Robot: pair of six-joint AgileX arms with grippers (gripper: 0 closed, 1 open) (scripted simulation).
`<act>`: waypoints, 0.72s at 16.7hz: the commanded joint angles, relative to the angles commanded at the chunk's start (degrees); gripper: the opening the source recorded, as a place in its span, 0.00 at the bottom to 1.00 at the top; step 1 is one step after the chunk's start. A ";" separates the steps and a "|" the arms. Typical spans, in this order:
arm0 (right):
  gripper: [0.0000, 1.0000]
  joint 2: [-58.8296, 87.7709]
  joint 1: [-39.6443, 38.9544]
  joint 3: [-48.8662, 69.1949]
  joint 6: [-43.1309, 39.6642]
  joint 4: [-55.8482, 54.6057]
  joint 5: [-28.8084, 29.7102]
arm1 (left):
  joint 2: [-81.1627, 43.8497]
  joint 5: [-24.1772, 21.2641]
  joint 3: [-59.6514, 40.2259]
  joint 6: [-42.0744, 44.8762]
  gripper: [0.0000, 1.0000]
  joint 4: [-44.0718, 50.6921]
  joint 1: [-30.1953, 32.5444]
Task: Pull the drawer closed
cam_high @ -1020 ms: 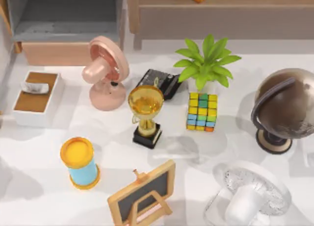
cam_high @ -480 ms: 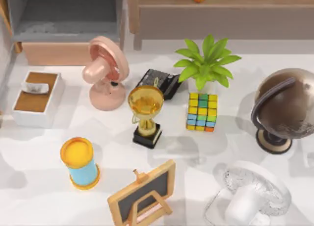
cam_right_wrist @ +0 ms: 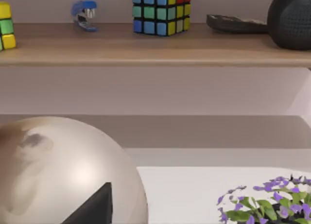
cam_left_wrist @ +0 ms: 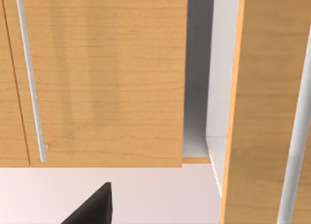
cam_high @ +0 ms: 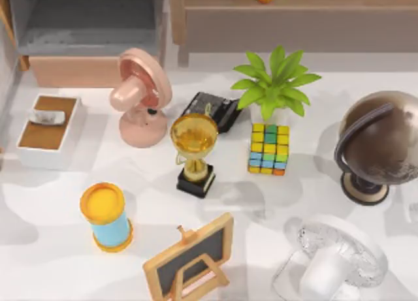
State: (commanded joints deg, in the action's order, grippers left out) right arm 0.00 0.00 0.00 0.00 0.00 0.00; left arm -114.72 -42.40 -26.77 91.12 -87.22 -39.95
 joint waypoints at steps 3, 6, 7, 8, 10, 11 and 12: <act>1.00 0.00 0.00 0.00 0.00 0.00 0.00 | -1.07 2.04 -2.59 -0.03 1.00 1.46 2.05; 1.00 0.00 0.00 0.00 0.00 0.00 0.00 | -1.15 2.19 -2.78 -0.04 1.00 1.57 2.20; 1.00 0.00 0.00 0.00 0.00 0.00 0.00 | -1.15 2.19 -2.78 -0.04 1.00 1.57 2.20; 1.00 0.00 0.00 0.00 0.00 0.00 0.00 | -1.15 2.19 -2.78 -0.04 0.92 1.57 2.20; 1.00 0.00 0.00 0.00 0.00 0.00 0.00 | -1.15 2.19 -2.78 -0.04 0.77 1.57 2.20; 1.00 0.00 0.00 0.00 0.00 0.00 0.00 | -1.15 2.19 -2.78 -0.04 0.70 1.57 2.20; 1.00 0.00 0.00 0.00 0.00 0.00 0.00 | -1.15 2.19 -2.78 -0.04 0.62 1.57 2.20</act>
State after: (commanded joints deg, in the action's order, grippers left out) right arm 0.00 0.00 0.00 0.00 0.00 0.00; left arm -115.87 -40.20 -29.55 91.08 -85.65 -37.75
